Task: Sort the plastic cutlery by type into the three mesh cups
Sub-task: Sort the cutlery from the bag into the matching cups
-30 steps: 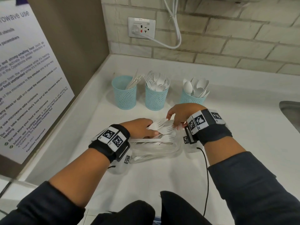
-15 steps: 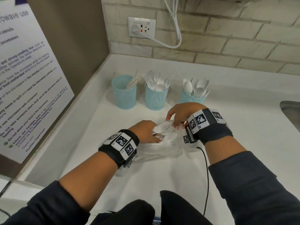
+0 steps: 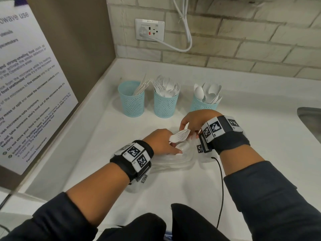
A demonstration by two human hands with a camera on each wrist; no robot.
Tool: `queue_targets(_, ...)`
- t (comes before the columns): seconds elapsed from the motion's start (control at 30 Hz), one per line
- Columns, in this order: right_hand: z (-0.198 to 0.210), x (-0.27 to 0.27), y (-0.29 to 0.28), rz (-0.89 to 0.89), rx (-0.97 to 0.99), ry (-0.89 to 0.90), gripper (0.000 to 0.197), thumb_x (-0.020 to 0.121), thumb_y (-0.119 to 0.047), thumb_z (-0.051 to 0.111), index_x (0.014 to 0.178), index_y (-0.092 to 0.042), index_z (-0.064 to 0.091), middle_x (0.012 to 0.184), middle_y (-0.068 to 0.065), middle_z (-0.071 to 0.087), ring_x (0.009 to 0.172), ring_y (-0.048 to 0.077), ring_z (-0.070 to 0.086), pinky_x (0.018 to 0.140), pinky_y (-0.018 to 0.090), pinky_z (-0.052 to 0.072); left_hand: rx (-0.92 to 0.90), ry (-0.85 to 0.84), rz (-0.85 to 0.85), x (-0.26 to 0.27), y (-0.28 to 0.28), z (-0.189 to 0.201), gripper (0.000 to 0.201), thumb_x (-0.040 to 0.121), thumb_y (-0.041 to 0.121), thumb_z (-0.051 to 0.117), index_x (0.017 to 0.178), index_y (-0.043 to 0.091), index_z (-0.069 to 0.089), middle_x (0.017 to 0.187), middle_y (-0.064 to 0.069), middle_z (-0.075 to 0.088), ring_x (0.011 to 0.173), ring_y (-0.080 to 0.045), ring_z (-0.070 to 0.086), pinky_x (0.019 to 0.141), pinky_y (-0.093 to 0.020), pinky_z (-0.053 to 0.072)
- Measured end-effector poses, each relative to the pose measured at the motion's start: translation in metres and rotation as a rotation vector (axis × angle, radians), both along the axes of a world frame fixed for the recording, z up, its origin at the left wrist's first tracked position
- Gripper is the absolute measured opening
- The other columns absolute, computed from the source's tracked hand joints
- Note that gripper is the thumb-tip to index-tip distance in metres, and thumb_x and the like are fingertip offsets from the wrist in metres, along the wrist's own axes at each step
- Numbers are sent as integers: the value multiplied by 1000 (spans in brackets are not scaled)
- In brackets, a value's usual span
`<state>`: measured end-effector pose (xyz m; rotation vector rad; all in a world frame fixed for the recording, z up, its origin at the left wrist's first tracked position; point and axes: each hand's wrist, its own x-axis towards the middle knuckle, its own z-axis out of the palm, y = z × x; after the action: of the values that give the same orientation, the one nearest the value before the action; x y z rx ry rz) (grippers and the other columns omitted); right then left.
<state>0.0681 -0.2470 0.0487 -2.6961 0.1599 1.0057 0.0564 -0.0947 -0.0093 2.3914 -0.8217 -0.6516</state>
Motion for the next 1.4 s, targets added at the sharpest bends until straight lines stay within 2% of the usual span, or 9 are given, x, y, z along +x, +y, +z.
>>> queue_targets(0.13, -1, -1, -3, -26, -22, 11, 36, 85, -8, 64, 119, -20, 61, 78, -7, 56, 76, 12, 57, 89, 32, 50, 54, -38, -55, -2, -2, 0, 27, 77, 29, 72, 63, 19, 51, 62, 5, 53, 62, -14, 50, 59, -22, 37)
queue_targets(0.33, 3, -2, -6, -27, 3, 12, 37, 85, -10, 65, 121, -17, 59, 75, -7, 56, 67, 7, 52, 68, 21, 48, 25, 1, -55, 2, 1, 1, 29, 76, 29, 74, 64, 11, 55, 61, 3, 53, 60, -15, 48, 64, -25, 37)
queue_targets(0.57, -1, -3, -11, -53, 8, -8, 39, 82, -14, 69, 120, -16, 60, 75, -8, 57, 71, 9, 53, 91, 34, 48, -14, 121, 48, 8, 11, 12, 36, 80, 30, 71, 57, 15, 48, 58, 4, 47, 54, -8, 41, 55, -21, 30)
queue_targets(0.77, 2, -2, -8, -48, 35, 19, 37, 84, -10, 67, 120, -14, 59, 76, -7, 57, 69, 8, 54, 73, 24, 49, -45, 99, 49, 6, 11, 12, 33, 83, 22, 68, 57, 16, 47, 55, 5, 44, 49, -6, 38, 46, -13, 29)
queue_targets(0.9, -1, -2, -9, -35, 13, 1, 35, 83, -12, 68, 116, -14, 60, 75, -7, 57, 68, 8, 53, 71, 24, 49, -125, 73, 62, 6, 11, 13, 40, 80, 21, 69, 52, 18, 40, 55, 2, 37, 49, -6, 34, 54, -23, 26)
queue_targets(1.1, -2, -1, -9, -21, 22, -36, 26, 83, -15, 69, 107, -13, 60, 74, -5, 56, 65, 9, 52, 64, 22, 46, -350, 126, 38, 7, 10, 31, 25, 91, 18, 57, 67, 16, 55, 59, 13, 58, 55, 4, 50, 59, -11, 36)
queue_targets(1.2, 2, -1, -9, -73, 102, -49, 23, 83, -13, 68, 103, -20, 57, 82, -1, 61, 73, 14, 59, 66, 23, 48, -430, 168, 65, 9, 8, 36, 19, 96, 17, 48, 78, 20, 53, 72, 7, 60, 66, -6, 57, 70, -16, 46)
queue_targets(1.3, 5, 4, -15, -131, 236, -176, 28, 85, -12, 65, 108, -26, 57, 103, 1, 63, 96, 16, 61, 81, 28, 53, -494, 143, 98, 12, 8, 40, 19, 97, 19, 46, 81, 26, 52, 74, 5, 61, 66, -5, 60, 64, -7, 47)
queue_targets(1.4, 16, 3, -15, -298, 589, -384, 25, 87, -7, 58, 110, -18, 61, 103, 1, 64, 96, 13, 60, 84, 30, 50, -596, 194, 148, 16, 9, 48, 11, 97, 19, 46, 91, 22, 55, 74, 3, 63, 66, -7, 62, 65, -12, 50)
